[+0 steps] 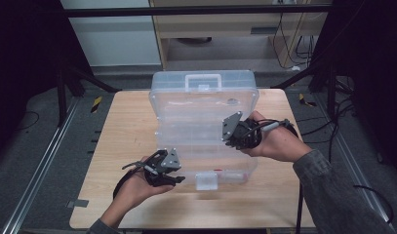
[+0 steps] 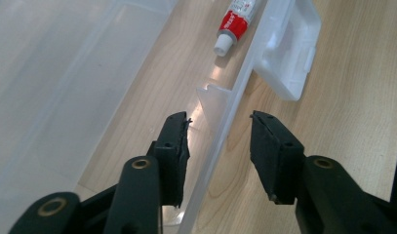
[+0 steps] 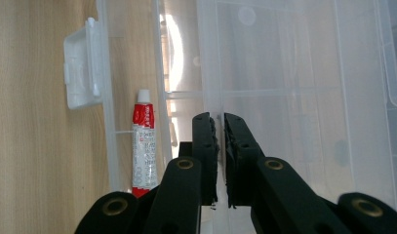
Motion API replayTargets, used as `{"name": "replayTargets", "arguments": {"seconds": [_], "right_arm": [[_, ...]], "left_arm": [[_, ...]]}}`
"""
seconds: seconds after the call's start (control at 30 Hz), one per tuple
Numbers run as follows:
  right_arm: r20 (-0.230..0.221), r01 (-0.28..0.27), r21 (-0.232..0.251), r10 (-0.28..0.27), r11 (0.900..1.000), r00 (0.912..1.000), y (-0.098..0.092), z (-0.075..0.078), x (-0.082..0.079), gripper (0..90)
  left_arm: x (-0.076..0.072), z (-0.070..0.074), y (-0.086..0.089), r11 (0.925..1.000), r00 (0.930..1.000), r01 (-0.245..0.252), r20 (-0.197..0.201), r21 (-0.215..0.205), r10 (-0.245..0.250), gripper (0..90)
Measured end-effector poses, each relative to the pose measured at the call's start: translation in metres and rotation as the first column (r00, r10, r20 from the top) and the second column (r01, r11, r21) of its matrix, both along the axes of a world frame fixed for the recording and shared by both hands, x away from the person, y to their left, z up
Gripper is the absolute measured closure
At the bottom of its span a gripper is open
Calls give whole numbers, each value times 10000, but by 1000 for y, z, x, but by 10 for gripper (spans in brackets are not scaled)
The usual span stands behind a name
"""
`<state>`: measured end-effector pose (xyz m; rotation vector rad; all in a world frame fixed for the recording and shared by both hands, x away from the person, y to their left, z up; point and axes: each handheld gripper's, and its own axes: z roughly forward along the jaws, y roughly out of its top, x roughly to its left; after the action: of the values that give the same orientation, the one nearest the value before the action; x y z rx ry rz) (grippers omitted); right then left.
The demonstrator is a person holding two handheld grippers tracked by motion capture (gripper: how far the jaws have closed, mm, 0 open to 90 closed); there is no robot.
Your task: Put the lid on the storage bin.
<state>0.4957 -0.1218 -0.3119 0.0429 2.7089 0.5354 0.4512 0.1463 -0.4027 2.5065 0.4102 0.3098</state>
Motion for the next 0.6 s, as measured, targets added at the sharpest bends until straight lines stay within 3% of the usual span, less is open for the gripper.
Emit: {"name": "replayTargets", "arguments": {"seconds": [0.4, 0.47, 0.53, 0.57, 0.6], "right_arm": [[-5, 42, 144, -42, 9999, 10000, -1, -1, 0, 843], [-6, 51, 137, -50, 9999, 10000, -2, -1, -1, 842], [9, 34, 145, -34, 9999, 10000, -2, -1, -1, 842], [11, 44, 147, -44, 9999, 10000, -2, -1, -1, 841], [7, 46, 157, -46, 9999, 10000, -2, -1, -1, 841]], "left_arm": [[-12, 26, 13, 9966, 9998, 60, 211, -826, -43, 566], [-12, 40, 19, 9899, 10000, 35, 28, -1417, -31, 588], [-11, 45, 21, 9875, 10000, -6, 29, -1576, 11, 626], [-9, 56, 26, 9819, 9998, -185, 19, -1887, 192, 646], [-7, 62, 29, 9812, 9996, -260, 92, -1914, 282, 677]]}}
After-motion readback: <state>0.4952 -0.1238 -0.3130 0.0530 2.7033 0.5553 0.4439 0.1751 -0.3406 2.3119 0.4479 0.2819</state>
